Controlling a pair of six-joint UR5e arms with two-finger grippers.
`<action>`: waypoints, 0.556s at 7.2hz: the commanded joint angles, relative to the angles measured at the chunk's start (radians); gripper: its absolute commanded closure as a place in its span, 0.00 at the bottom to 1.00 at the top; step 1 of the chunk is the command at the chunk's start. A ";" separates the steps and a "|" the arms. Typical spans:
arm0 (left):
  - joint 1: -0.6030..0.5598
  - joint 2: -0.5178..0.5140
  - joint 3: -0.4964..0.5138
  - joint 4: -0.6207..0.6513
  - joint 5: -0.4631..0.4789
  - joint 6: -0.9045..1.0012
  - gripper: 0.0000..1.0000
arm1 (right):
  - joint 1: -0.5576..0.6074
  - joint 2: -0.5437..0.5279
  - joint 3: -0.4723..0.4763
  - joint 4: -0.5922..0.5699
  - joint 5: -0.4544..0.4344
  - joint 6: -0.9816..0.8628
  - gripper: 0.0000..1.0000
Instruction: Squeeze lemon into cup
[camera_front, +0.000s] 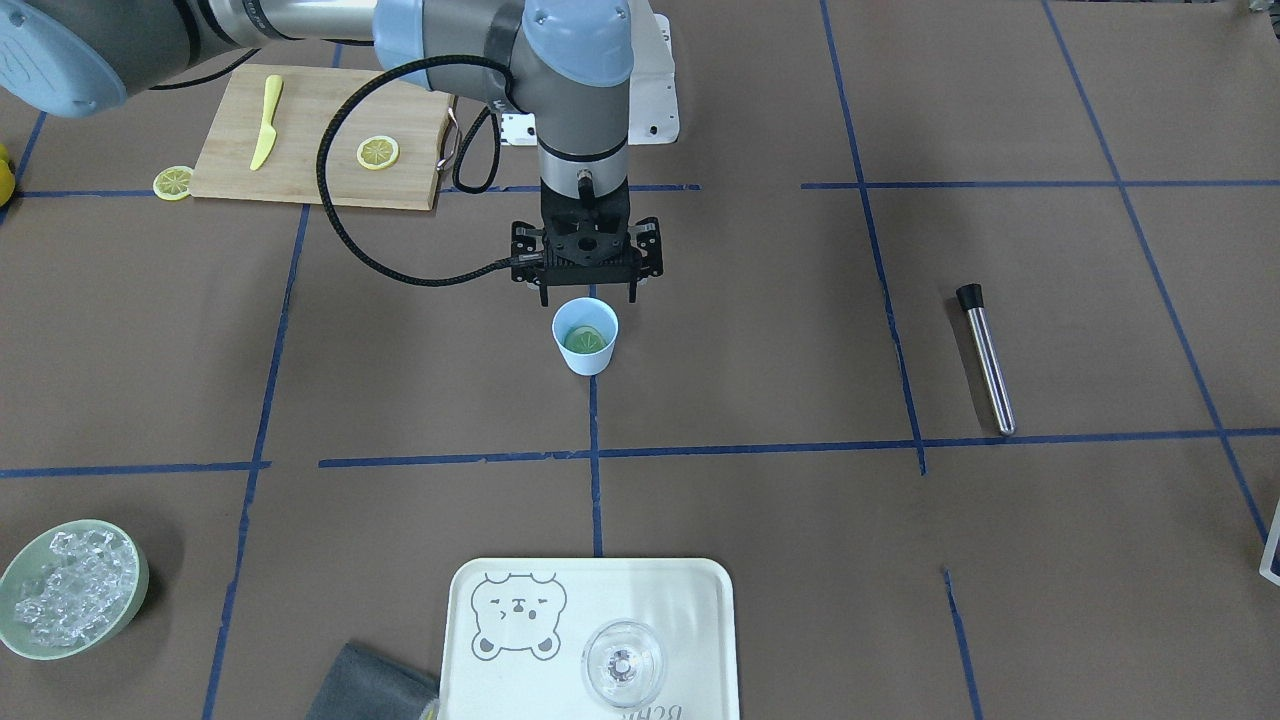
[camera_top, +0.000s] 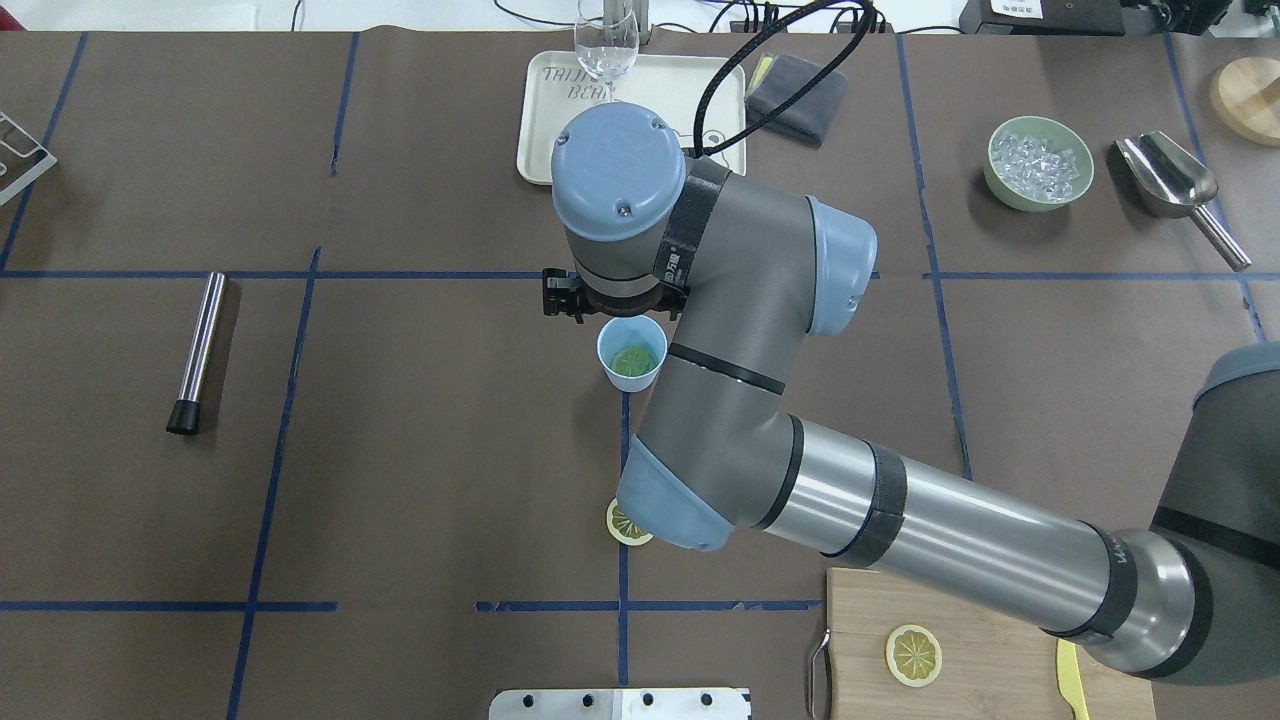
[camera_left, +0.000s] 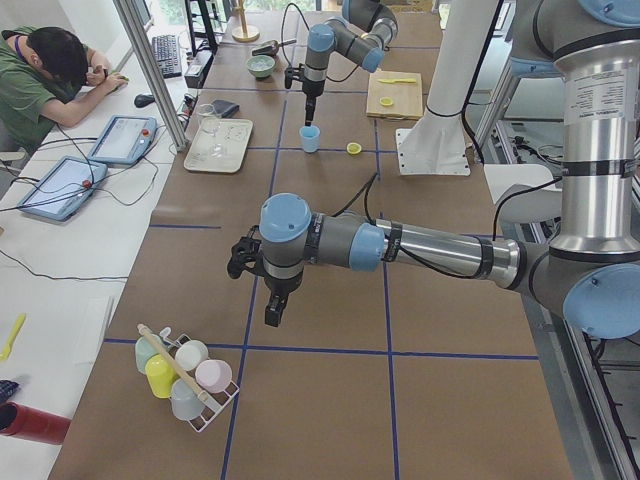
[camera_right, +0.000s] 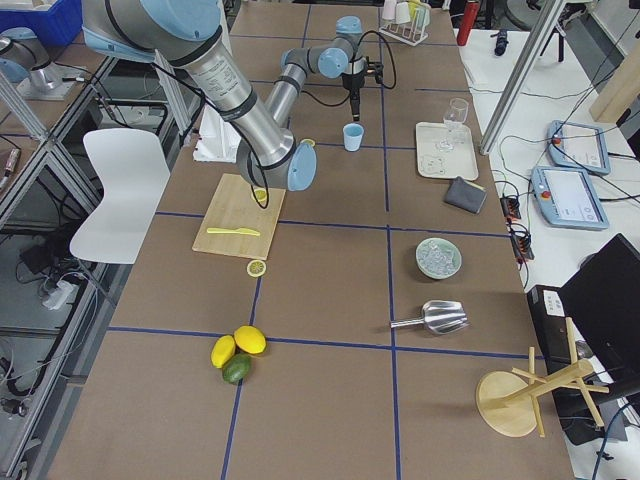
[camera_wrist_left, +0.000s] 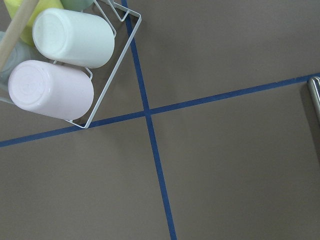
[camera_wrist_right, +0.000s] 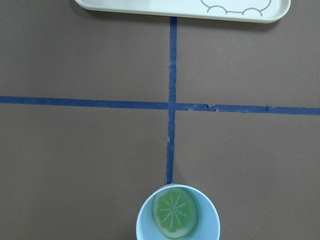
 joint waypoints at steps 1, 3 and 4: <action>0.002 -0.015 -0.014 -0.015 0.002 0.004 0.00 | 0.102 -0.068 0.046 -0.003 0.096 -0.158 0.01; 0.002 -0.076 0.000 -0.072 0.000 0.003 0.00 | 0.269 -0.184 0.107 -0.003 0.241 -0.364 0.00; 0.002 -0.108 0.022 -0.151 -0.006 0.000 0.00 | 0.359 -0.240 0.113 -0.005 0.296 -0.456 0.00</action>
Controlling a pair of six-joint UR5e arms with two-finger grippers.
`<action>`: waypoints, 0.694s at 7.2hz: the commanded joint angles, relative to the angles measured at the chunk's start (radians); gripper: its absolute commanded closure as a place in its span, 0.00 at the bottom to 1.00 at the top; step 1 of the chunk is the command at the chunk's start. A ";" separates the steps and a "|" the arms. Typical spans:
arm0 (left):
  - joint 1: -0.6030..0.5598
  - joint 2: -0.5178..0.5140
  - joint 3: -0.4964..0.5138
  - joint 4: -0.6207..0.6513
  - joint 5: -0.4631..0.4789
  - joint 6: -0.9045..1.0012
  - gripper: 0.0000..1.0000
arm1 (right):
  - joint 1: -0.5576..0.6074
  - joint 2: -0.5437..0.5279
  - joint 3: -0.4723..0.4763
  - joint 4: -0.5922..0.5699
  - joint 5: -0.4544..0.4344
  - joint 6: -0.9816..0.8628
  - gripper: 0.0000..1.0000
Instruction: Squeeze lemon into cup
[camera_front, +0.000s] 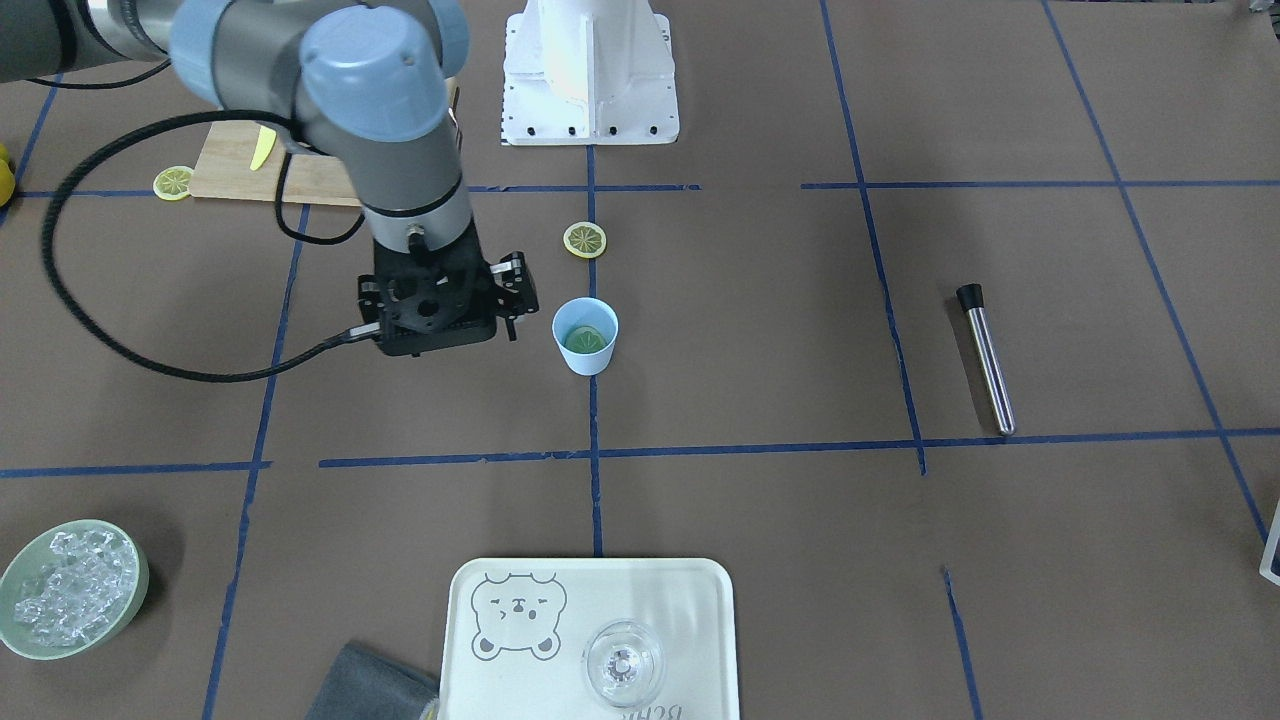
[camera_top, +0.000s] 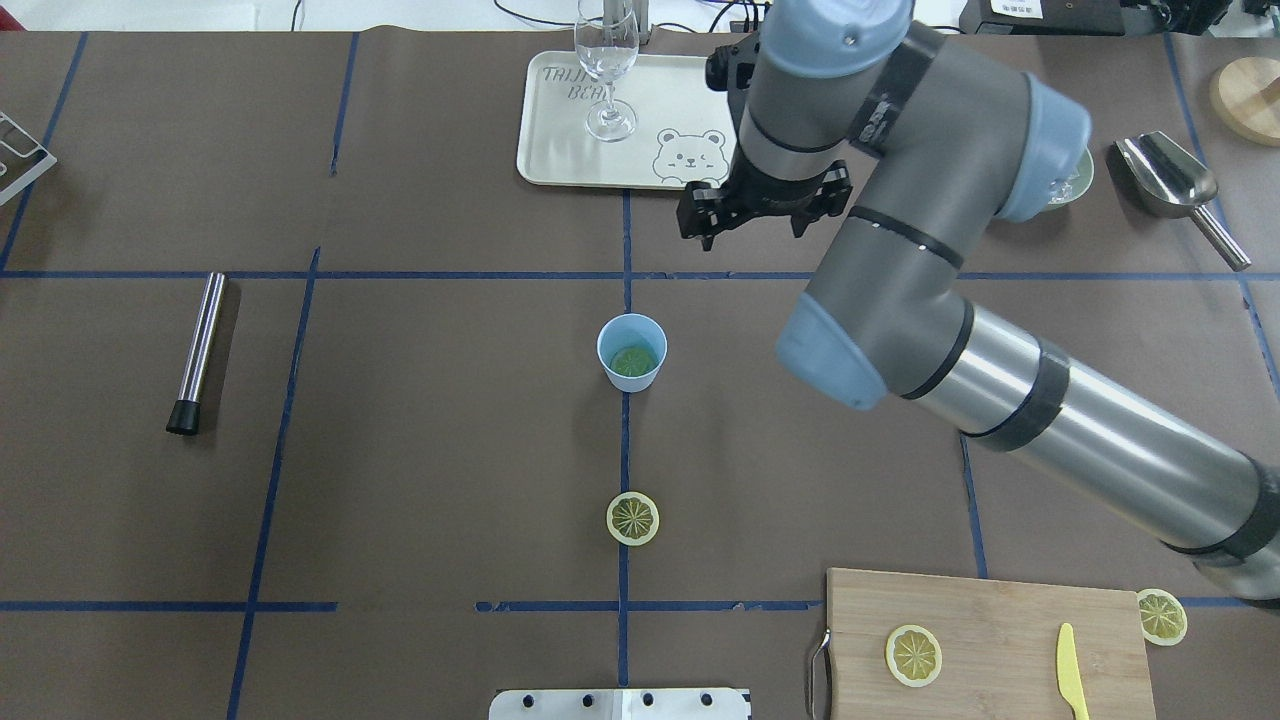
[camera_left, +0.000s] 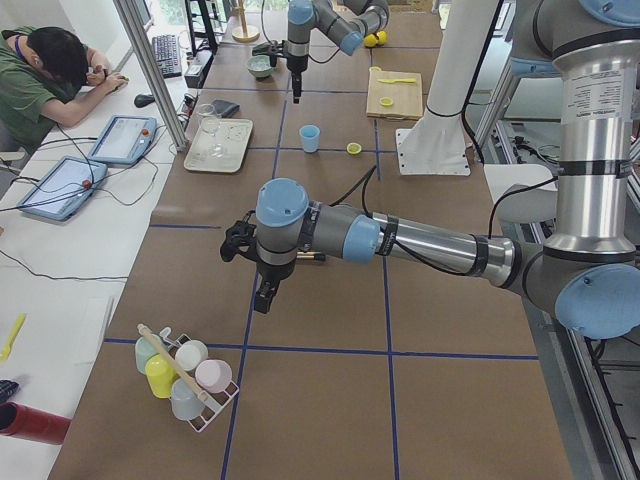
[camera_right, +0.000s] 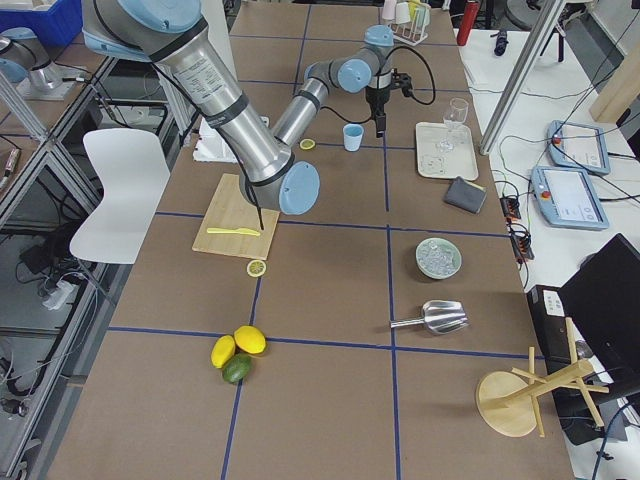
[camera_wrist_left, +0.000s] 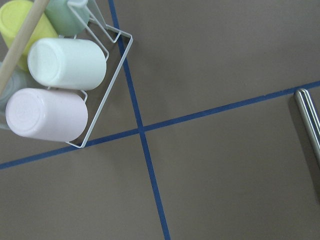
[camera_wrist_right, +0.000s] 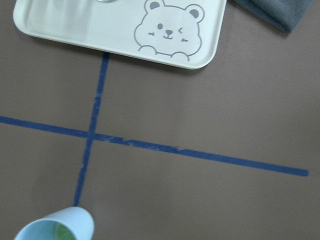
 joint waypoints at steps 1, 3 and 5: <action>0.000 -0.045 0.053 -0.282 -0.004 -0.003 0.00 | 0.201 -0.117 0.015 -0.006 0.100 -0.239 0.00; 0.014 -0.072 0.150 -0.539 -0.017 -0.131 0.00 | 0.388 -0.273 0.020 -0.006 0.184 -0.561 0.00; 0.127 -0.105 0.112 -0.566 -0.051 -0.229 0.00 | 0.590 -0.463 0.015 0.001 0.317 -0.658 0.00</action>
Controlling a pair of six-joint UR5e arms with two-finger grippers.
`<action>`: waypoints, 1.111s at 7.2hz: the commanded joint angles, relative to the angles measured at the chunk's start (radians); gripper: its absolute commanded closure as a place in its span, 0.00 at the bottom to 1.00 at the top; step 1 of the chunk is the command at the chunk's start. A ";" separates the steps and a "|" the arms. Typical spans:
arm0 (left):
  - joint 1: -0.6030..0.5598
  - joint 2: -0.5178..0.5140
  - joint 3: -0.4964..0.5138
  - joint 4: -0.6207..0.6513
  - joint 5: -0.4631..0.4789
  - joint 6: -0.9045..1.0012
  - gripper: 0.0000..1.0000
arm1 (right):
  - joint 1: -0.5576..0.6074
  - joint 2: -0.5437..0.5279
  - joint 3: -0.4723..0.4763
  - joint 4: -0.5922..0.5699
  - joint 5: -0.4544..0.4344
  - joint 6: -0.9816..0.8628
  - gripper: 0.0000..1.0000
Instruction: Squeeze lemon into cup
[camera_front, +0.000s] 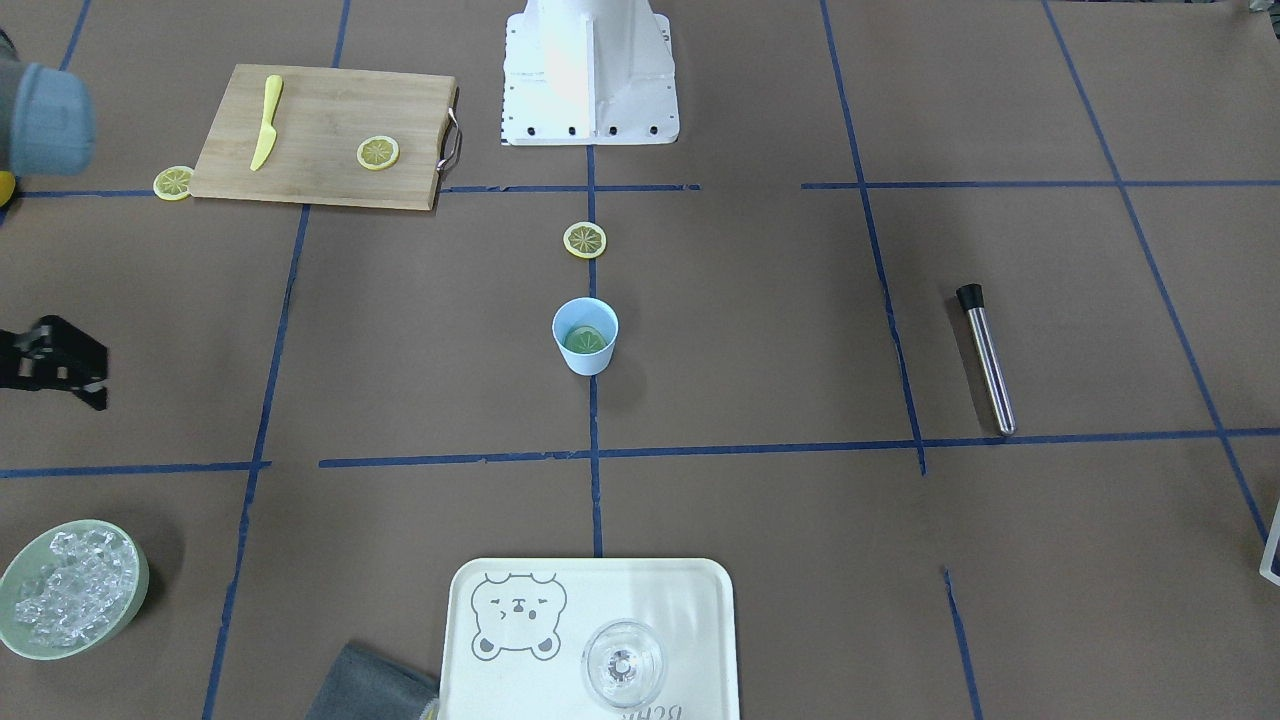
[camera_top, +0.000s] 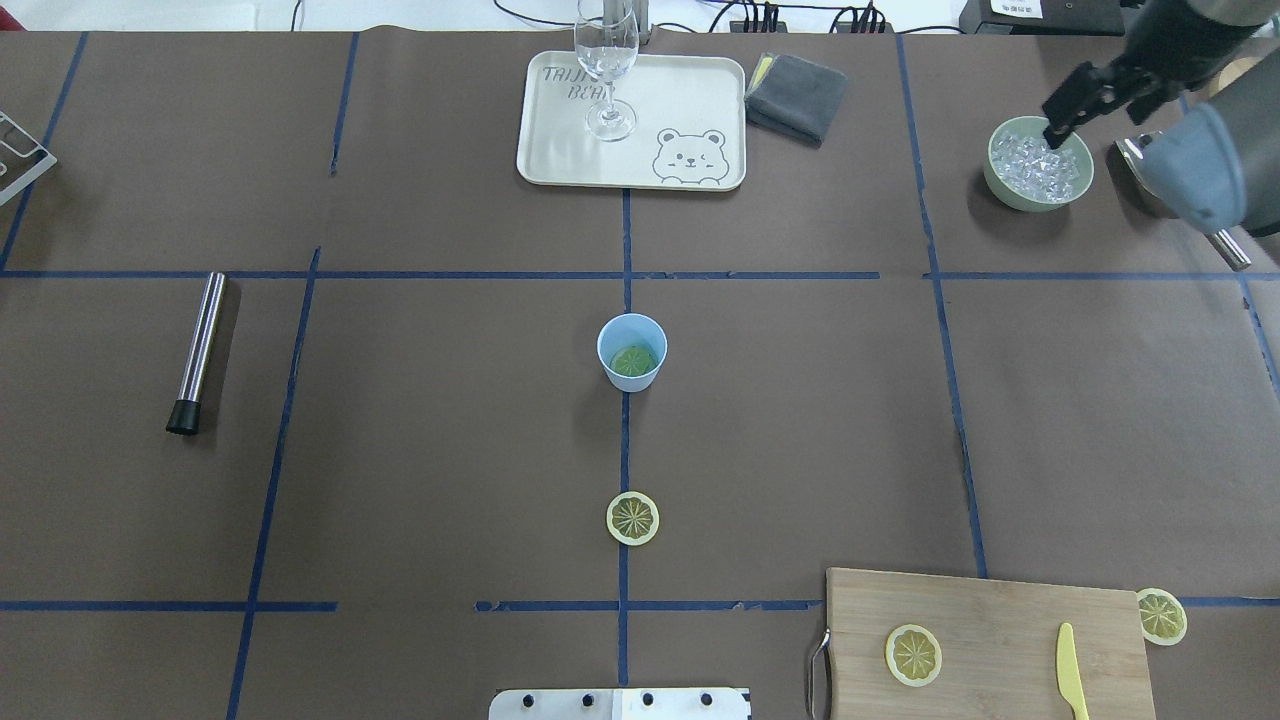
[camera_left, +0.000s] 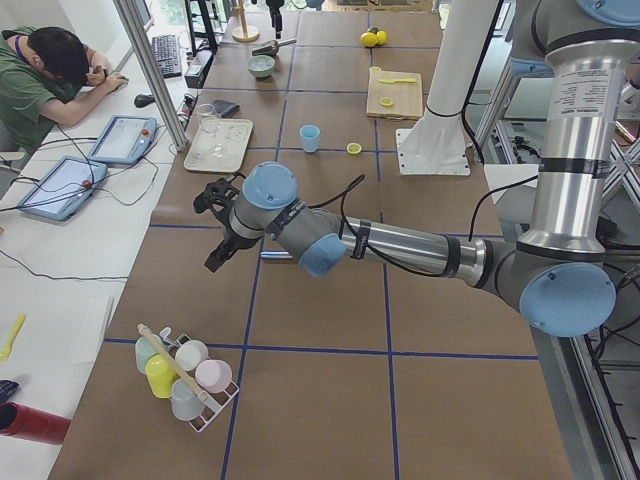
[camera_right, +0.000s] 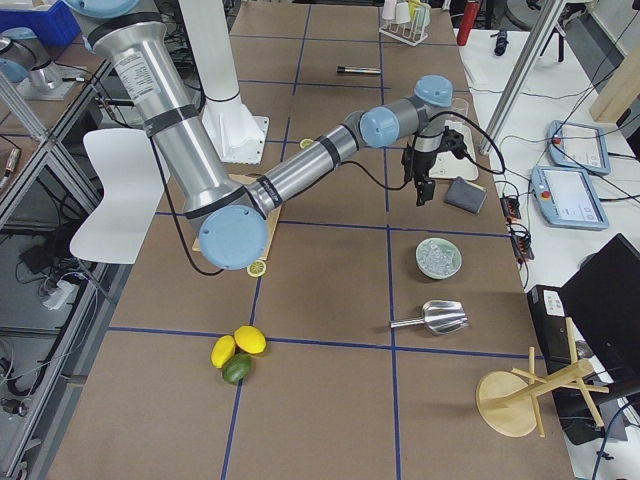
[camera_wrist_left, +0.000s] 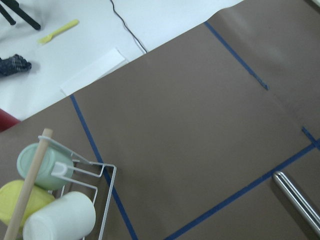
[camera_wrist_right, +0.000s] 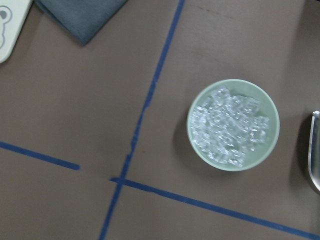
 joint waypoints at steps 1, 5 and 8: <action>0.192 -0.034 -0.011 -0.026 -0.007 -0.052 0.00 | 0.182 -0.250 -0.004 0.055 0.095 -0.087 0.00; 0.362 -0.049 -0.008 0.012 0.200 -0.436 0.06 | 0.241 -0.434 -0.007 0.244 -0.001 -0.150 0.00; 0.521 -0.065 0.082 -0.001 0.370 -0.661 0.34 | 0.241 -0.436 -0.009 0.174 -0.048 -0.260 0.00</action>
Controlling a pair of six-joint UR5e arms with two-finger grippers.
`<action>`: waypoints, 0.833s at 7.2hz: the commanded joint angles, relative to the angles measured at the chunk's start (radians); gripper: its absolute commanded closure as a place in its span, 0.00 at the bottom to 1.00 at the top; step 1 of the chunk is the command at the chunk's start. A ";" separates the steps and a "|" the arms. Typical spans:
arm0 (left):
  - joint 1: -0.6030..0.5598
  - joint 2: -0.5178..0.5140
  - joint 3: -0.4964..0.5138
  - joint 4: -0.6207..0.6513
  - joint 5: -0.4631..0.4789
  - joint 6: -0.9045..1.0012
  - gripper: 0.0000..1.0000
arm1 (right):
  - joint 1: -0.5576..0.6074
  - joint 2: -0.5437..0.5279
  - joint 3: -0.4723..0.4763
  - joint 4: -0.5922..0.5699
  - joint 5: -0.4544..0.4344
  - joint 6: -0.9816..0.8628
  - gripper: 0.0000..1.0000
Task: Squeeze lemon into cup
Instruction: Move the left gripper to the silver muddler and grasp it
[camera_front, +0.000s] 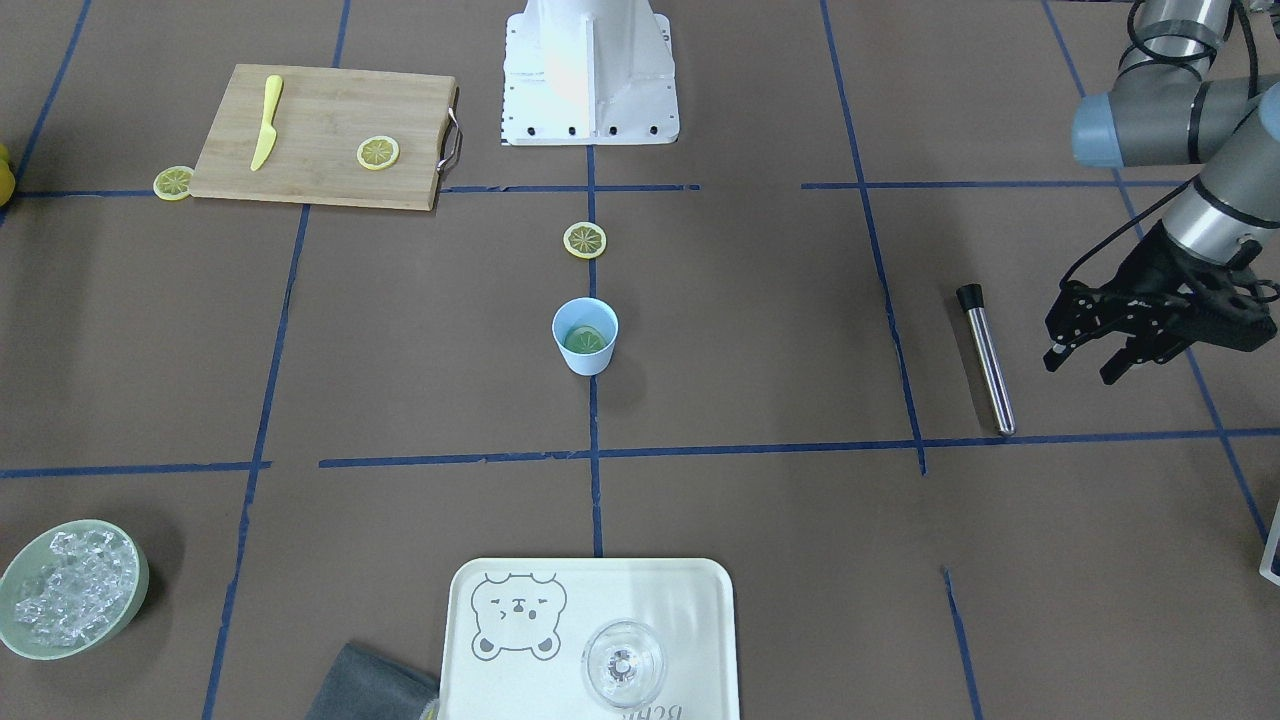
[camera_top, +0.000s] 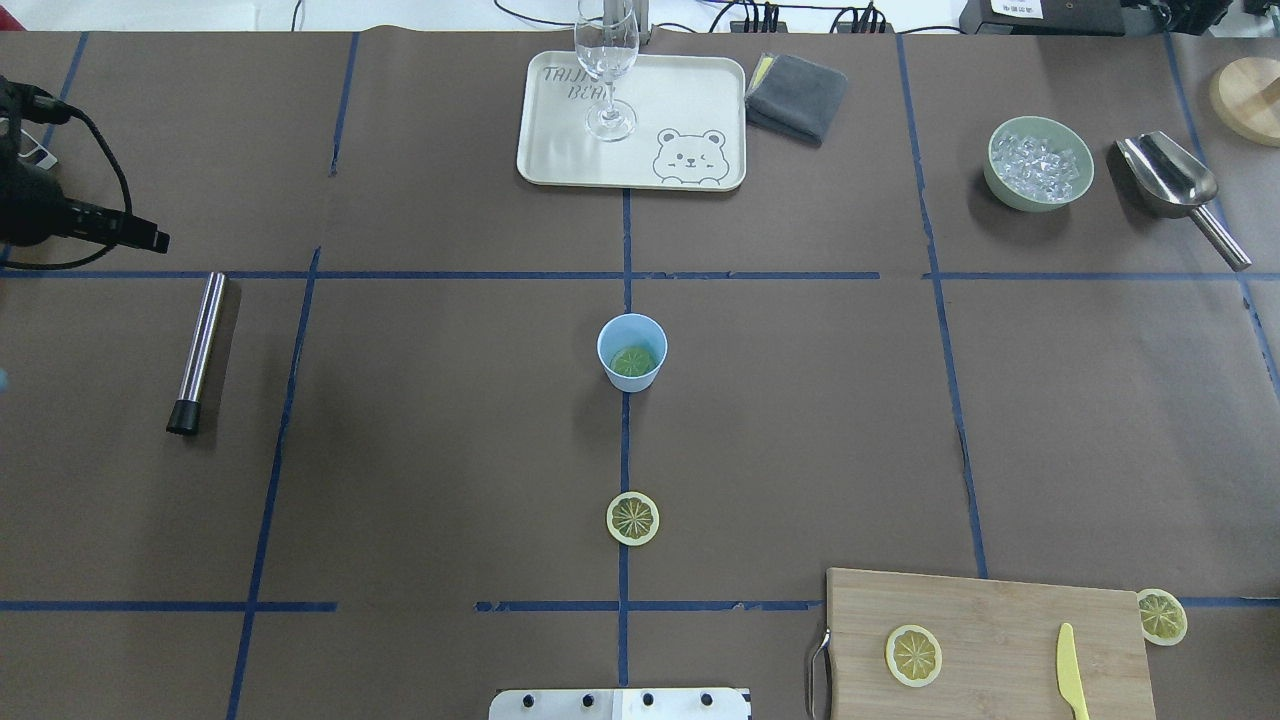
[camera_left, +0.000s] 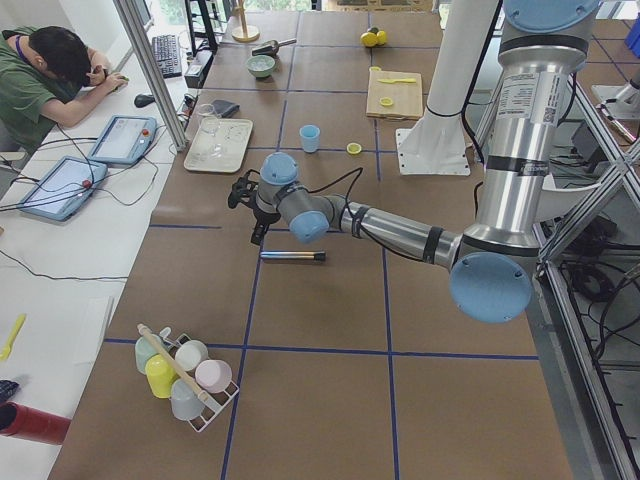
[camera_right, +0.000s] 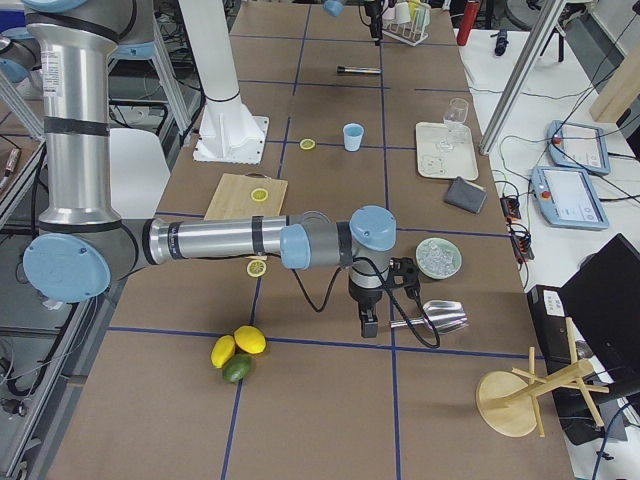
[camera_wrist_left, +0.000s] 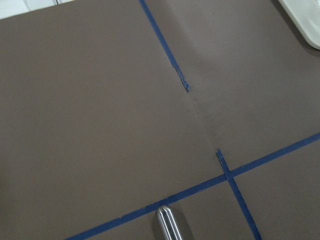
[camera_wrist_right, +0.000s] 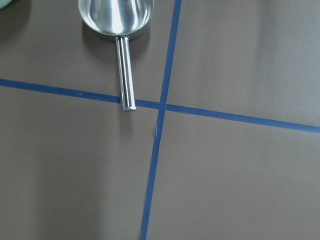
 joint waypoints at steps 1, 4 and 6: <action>0.079 -0.034 0.076 -0.005 0.073 -0.053 0.34 | 0.001 -0.001 -0.003 -0.018 -0.008 -0.028 0.00; 0.124 -0.072 0.140 -0.005 0.078 -0.054 0.33 | 0.001 -0.003 -0.007 -0.018 -0.006 -0.028 0.00; 0.150 -0.088 0.170 -0.007 0.133 -0.053 0.33 | 0.001 -0.007 -0.006 -0.016 -0.011 -0.028 0.00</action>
